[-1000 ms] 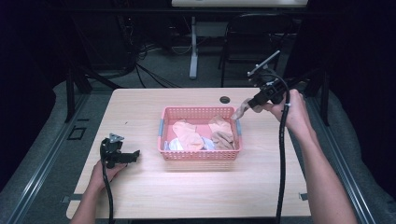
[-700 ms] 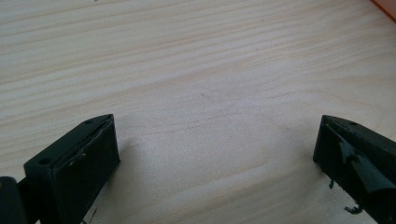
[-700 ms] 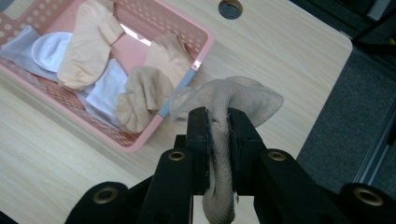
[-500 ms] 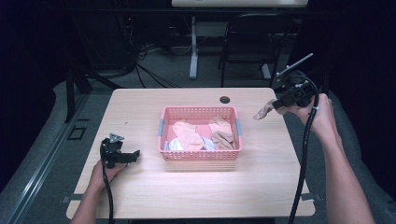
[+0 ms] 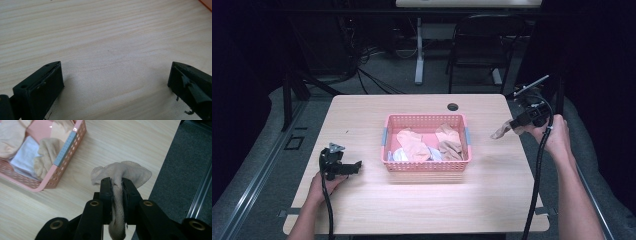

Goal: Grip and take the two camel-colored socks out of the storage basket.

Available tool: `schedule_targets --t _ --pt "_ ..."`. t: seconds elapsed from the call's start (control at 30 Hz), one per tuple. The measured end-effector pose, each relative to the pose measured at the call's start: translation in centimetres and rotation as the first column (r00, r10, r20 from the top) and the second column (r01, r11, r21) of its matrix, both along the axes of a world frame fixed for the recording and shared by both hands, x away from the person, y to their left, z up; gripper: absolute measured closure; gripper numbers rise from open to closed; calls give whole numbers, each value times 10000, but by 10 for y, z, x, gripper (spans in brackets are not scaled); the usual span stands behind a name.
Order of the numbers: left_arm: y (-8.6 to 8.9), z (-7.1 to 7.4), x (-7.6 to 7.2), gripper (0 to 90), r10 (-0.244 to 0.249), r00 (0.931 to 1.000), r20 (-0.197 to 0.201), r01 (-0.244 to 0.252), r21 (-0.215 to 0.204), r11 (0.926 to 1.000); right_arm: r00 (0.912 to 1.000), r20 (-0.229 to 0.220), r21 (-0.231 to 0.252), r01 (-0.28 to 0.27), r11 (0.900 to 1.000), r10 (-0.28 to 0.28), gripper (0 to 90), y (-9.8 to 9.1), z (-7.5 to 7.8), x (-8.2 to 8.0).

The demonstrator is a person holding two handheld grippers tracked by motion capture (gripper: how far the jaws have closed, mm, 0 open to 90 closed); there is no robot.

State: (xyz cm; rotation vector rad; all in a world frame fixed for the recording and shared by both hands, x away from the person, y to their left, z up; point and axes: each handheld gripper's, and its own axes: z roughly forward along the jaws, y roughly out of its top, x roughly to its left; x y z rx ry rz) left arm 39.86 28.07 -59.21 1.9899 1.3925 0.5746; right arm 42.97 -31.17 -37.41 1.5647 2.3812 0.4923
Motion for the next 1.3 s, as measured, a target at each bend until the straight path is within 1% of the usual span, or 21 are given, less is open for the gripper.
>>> schedule_targets --t 0.17,0.23,0.3,0.57,0.6,0.63,0.7,0.8,0.87,0.93,1.0,1.03,1.07,1.13,1.17,1.2,1.23,1.27,1.3 --pt "0 0 0 0 0 10000 -6 0 -2 10000 9995 -286 -56 151 9999 -153 806 -1 -23 4" --pt "0 0 0 0 2 10000 -5 -2 -3 10000 9990 -385 -206 213 9996 -221 806 -1 -29 5" --pt "0 0 0 0 0 10000 -4 0 -2 10000 9986 -432 -254 303 9992 -314 806 0 -37 6" --pt "0 0 0 0 -1 10000 -5 1 -1 10000 9950 -906 -669 372 9971 -432 805 6 -69 13" --pt "0 0 0 0 1 10000 1 -1 -1 10000 9945 -948 -658 379 9971 -441 806 7 -73 14" --pt "0 0 0 0 0 10000 -3 0 0 10000 9931 -1123 -630 273 9976 -342 806 7 -77 15" --pt "0 0 0 0 -12 10000 -16 12 17 10000 9924 -1152 -565 377 9977 -441 806 7 -85 16" --pt "0 0 0 0 -1 10000 -5 1 -3 10000 9893 -1380 -538 405 9977 -476 805 7 -98 18" --pt "0 0 0 0 0 10000 -4 0 -3 10000 9888 -1350 -473 584 9972 -643 805 8 -109 18" --pt "0 0 0 0 -1 10000 -7 1 -2 10000 9843 -1661 -712 487 9963 -600 805 6 -115 21" --pt "0 0 0 0 -1 10000 -7 1 -3 10000 9840 -1640 -719 578 9957 -690 805 5 -120 21" --pt "0 0 0 0 0 10000 -6 0 -1 10000 9819 -1767 -780 555 9954 -686 804 5 -121 22" --pt "0 0 0 0 0 10000 -5 0 -5 10000 9832 -1656 -693 656 9954 -763 804 4 -124 22" --pt "0 0 0 0 -2 10000 -1 2 -1 10000 9812 -1739 -668 729 9951 -836 801 2 -128 22" --pt "0 0 0 0 -1 10000 -6 1 -4 10000 9817 -1657 -680 831 9942 -934 799 2 -130 22" --pt "0 0 0 0 -3 10000 -1 3 -1 10000 9801 -1792 -774 723 9944 -852 796 0 -131 23" --pt "0 0 0 0 0 10000 -7 0 -2 10000 9791 -1858 -766 691 9947 -824 794 0 -132 24" --pt "0 0 0 0 -1 10000 -9 1 -1 10000 9789 -1819 -779 797 9938 -928 792 -1 -134 24" --pt "0 0 0 0 -1 10000 -5 1 -3 10000 9782 -1861 -809 779 9937 -918 789 -2 -134 24"
